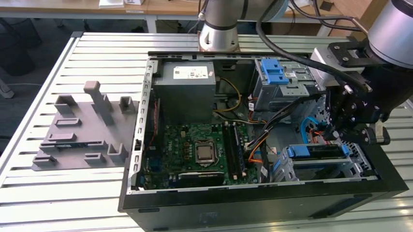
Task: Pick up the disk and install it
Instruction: 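Insert the second disk wire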
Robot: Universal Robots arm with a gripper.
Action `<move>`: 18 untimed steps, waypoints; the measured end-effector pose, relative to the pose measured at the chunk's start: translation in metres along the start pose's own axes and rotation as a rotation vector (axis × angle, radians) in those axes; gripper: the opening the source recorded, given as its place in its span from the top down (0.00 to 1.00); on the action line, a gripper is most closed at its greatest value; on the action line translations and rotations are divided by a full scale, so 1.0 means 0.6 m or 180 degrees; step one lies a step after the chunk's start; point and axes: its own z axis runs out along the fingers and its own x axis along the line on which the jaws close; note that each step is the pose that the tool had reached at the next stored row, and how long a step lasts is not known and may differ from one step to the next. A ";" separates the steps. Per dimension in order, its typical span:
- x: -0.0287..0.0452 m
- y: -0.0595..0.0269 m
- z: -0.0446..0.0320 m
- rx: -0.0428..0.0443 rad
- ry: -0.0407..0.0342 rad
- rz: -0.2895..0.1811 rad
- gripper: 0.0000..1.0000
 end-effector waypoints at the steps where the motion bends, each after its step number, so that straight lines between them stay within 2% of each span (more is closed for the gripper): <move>1: 0.000 0.001 -0.002 0.0000 -0.0001 0.0000 0.89; 7: 0.000 0.001 -0.017 -0.0011 -0.0002 0.0001 0.89; 9: 0.000 0.000 -0.020 -0.0031 -0.0002 0.0001 0.89; 12: 0.000 0.000 -0.020 -0.0084 -0.0003 0.0002 0.89; 15: -0.001 0.000 -0.020 -0.0120 -0.0009 0.0002 0.89; 18: -0.005 0.001 -0.020 -0.0133 -0.0009 0.0003 0.89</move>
